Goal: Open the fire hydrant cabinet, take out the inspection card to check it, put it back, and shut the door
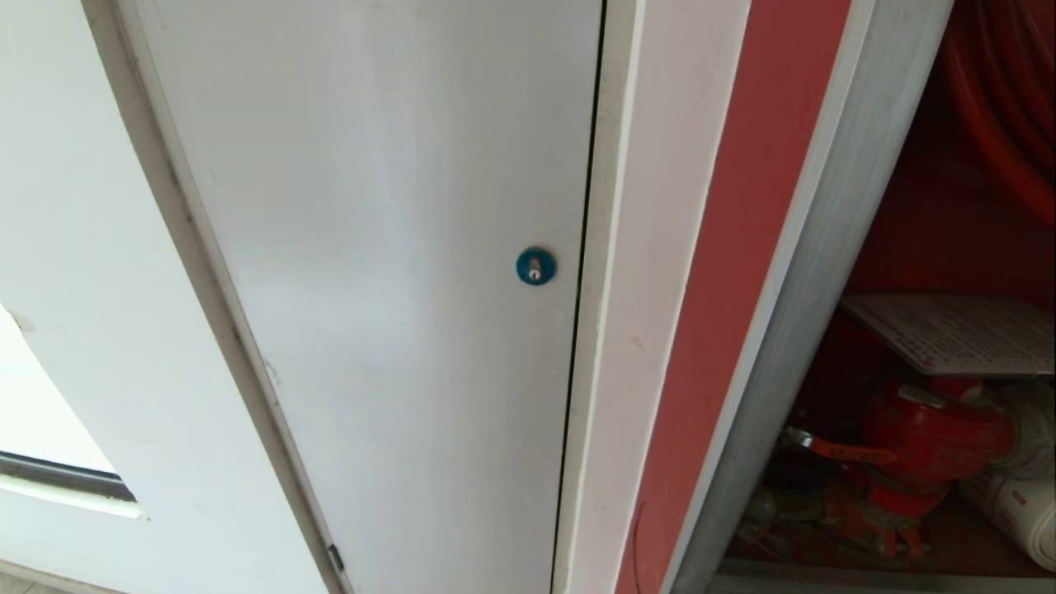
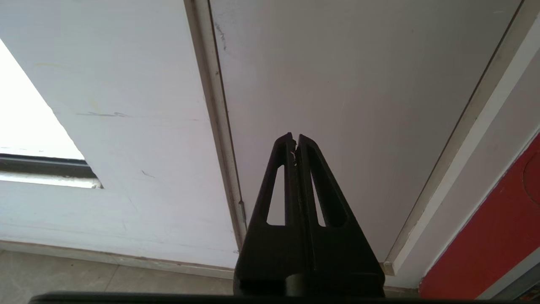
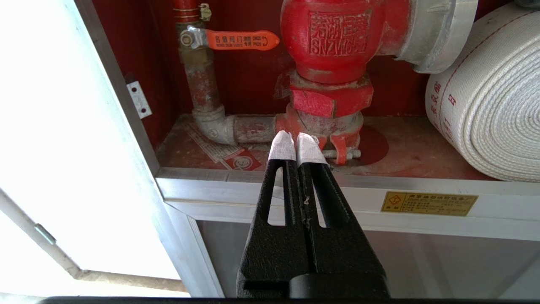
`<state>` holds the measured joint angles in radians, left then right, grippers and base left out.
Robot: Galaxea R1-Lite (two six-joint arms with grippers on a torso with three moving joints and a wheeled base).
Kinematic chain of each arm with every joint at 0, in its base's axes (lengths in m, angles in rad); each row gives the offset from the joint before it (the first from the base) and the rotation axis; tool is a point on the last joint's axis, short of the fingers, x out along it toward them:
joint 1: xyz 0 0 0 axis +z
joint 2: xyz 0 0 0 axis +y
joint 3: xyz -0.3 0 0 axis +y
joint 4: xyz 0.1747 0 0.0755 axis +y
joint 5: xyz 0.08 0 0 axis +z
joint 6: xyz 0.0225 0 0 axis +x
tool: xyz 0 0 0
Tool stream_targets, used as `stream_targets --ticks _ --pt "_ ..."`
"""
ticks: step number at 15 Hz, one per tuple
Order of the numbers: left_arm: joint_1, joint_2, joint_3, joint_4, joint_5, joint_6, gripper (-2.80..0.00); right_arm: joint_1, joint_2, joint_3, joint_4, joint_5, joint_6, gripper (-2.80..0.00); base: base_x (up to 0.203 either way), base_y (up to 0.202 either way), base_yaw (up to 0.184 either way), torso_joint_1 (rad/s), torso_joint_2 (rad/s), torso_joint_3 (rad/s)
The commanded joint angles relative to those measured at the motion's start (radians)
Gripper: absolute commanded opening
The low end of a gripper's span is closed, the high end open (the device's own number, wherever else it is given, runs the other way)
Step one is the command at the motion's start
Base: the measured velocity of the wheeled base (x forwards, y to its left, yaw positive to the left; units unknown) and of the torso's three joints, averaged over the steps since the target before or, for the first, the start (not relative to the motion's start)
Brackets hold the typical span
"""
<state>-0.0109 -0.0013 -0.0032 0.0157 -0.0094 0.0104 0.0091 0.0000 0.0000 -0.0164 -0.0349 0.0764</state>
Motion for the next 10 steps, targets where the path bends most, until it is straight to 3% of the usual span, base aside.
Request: stream_targets --ticks 1,10 --pt "0.0 0.001 0.0 0.0 0.0 0.0 -2.8 0.0 0.0 0.004 0.0 0.0 0.0 -2.8 0.0 0.0 0.0 0.0 0.0 0.0" --pt "0.0 0.001 0.0 0.0 0.0 0.0 -2.8 0.001 0.0 0.003 0.0 0.0 0.0 -2.8 0.0 0.0 0.0 0.0 0.0 0.0"
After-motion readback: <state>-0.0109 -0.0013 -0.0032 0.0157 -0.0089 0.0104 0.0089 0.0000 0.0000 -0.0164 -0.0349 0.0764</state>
